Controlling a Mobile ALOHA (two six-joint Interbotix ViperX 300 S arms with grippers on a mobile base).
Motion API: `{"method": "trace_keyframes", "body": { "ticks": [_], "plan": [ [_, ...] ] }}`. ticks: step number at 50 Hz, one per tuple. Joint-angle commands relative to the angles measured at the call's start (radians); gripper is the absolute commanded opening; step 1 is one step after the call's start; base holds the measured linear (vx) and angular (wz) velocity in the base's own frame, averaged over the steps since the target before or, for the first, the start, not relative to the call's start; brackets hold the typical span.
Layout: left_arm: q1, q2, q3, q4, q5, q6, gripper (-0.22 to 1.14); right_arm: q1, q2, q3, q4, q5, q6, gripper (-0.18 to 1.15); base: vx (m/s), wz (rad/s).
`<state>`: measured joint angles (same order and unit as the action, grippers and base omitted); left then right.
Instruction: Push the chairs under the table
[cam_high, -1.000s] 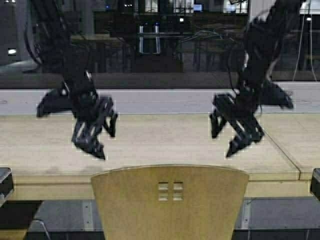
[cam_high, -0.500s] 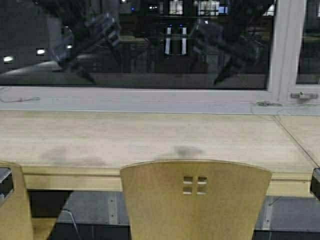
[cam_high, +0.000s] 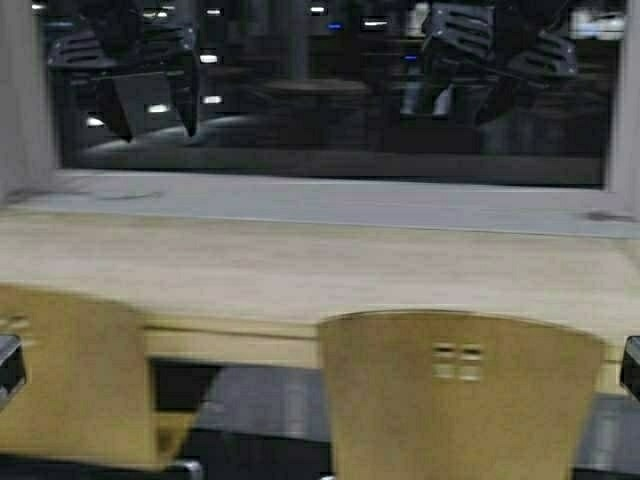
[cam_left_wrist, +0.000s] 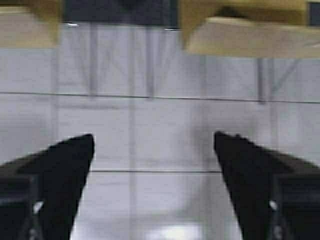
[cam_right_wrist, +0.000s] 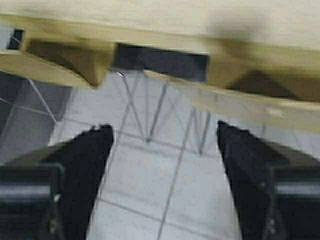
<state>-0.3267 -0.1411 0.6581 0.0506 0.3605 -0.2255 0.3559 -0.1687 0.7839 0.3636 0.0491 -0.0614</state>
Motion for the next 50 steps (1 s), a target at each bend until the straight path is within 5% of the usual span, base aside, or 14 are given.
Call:
{"method": "trace_keyframes", "body": {
  "ticks": [1, 50],
  "plan": [
    [0.006, -0.018, -0.057, 0.038, -0.021, -0.006, 1.01, 0.005, -0.008, -0.005, -0.008, -0.025, -0.002, 0.95, -0.18, 0.47],
    [0.006, 0.009, -0.078, 0.014, -0.052, -0.04, 1.01, 0.0, 0.002, -0.035, -0.018, -0.012, 0.002, 0.95, -0.29, 0.34]
  ]
}}
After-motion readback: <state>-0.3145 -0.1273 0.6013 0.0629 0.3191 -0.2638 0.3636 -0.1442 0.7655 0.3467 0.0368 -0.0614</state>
